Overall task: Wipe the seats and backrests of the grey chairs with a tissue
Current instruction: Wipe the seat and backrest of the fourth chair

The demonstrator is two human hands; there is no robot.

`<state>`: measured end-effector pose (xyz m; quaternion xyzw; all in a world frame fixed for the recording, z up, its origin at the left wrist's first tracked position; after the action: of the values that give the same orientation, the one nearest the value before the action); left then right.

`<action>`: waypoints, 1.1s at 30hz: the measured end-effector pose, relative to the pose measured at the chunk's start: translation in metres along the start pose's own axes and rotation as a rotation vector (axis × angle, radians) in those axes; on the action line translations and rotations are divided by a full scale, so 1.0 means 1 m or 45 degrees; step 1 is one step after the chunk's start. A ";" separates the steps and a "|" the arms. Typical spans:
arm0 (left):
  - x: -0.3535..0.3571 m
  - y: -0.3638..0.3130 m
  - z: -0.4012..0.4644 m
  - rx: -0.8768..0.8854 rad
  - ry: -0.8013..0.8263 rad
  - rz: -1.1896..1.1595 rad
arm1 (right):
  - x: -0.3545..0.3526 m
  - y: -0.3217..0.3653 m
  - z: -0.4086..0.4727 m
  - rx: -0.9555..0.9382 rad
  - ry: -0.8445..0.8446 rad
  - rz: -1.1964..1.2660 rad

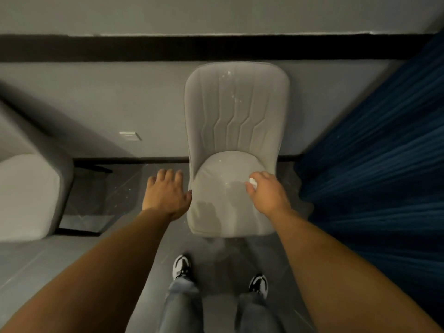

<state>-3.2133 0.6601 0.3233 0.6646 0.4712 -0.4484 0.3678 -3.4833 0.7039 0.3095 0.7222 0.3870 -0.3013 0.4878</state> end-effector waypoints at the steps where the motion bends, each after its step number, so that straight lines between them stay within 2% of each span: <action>1: 0.005 -0.013 0.003 0.015 0.001 -0.014 | 0.003 -0.008 0.007 -0.013 0.010 -0.004; 5: 0.039 -0.036 0.025 0.015 0.018 0.018 | 0.028 -0.033 0.038 -0.044 0.015 0.038; 15: 0.199 -0.010 0.102 -0.142 0.060 -0.075 | 0.146 -0.062 0.159 -0.261 -0.210 0.018; 19: 0.264 -0.004 0.142 -0.160 0.020 -0.106 | 0.221 -0.079 0.213 -0.237 -0.075 -0.139; 22: 0.297 0.003 0.176 -0.166 -0.029 -0.157 | 0.274 -0.097 0.237 -0.138 0.002 -0.297; 26: 0.317 0.014 0.229 -0.229 -0.208 -0.278 | 0.319 -0.108 0.257 -0.127 -0.047 -0.376; 30: 0.325 0.015 0.274 -0.237 -0.334 -0.321 | 0.332 -0.103 0.292 -0.142 -0.134 -0.375; 33: 0.318 0.019 0.306 -0.310 -0.514 -0.553 | 0.325 -0.096 0.329 -0.109 -0.154 -0.306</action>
<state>-3.2228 0.4700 -0.0751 0.3972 0.5698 -0.5795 0.4263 -3.4160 0.5031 -0.1124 0.6297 0.4530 -0.3836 0.5011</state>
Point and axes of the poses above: each hand's wrist, its own z-axis towards the middle knuckle, its own x-axis out of the palm, y = z × x, the point moved 2 cm from there along z, towards the middle knuckle, and after that the axes turned 7 degrees about y, right-handed, at the moved point
